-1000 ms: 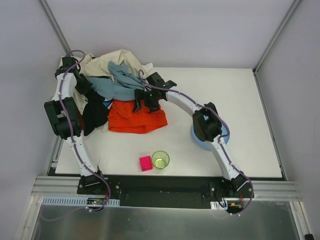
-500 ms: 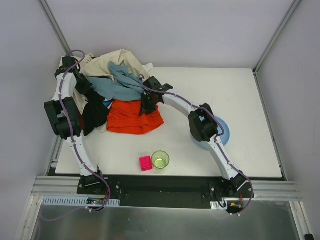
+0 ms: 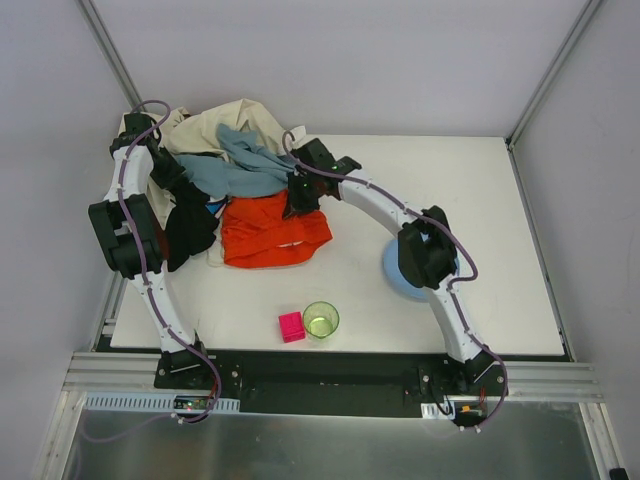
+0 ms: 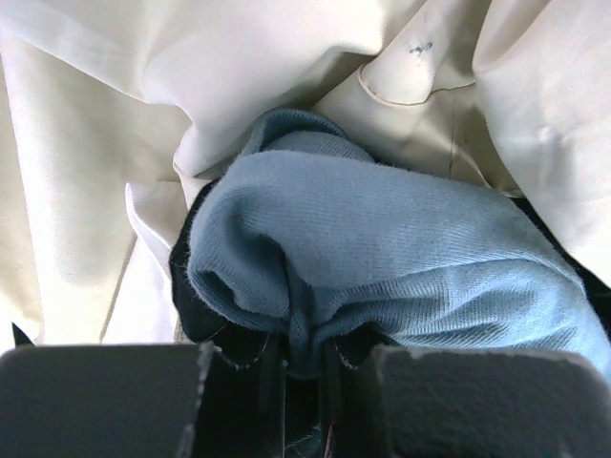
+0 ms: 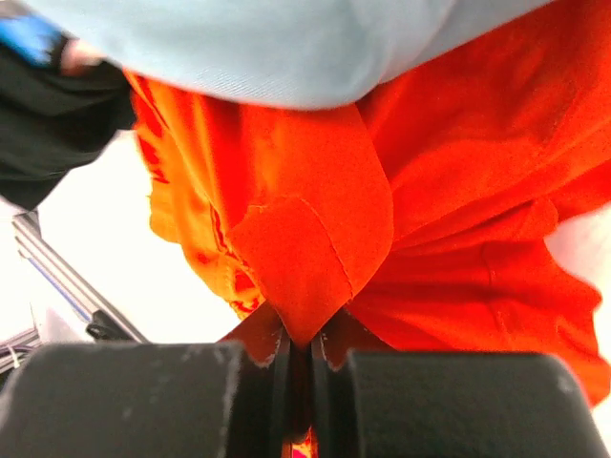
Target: Pick out a specific cloth from the pile
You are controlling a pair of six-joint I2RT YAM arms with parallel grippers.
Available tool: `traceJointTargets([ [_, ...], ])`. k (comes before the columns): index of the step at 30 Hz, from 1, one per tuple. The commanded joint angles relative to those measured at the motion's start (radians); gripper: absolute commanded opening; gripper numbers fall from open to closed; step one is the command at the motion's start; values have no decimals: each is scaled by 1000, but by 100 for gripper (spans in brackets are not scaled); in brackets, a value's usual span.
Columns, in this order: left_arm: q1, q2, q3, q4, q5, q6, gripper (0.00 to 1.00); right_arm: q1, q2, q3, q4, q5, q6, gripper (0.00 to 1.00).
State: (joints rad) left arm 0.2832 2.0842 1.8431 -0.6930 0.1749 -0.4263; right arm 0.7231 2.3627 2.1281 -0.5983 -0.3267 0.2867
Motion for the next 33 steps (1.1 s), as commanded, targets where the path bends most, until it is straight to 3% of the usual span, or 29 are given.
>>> traceJointTargets([
  [1,8,-15,21,-11,-20,11,6,-20,-193,9,-4,-6,-37,0],
  [14,10,-16,24,-10,-28,12,6,-99,-465,3,-28,-58,-38,0],
  [27,8,-53,11,-10,-31,14,7,-312,-721,41,-60,-77,-37,0],
  [31,10,-101,2,-10,-29,12,14,-341,-752,69,-69,-77,-47,0],
  [33,10,-128,-5,-10,-25,9,25,-347,-758,76,-77,-81,-57,0],
])
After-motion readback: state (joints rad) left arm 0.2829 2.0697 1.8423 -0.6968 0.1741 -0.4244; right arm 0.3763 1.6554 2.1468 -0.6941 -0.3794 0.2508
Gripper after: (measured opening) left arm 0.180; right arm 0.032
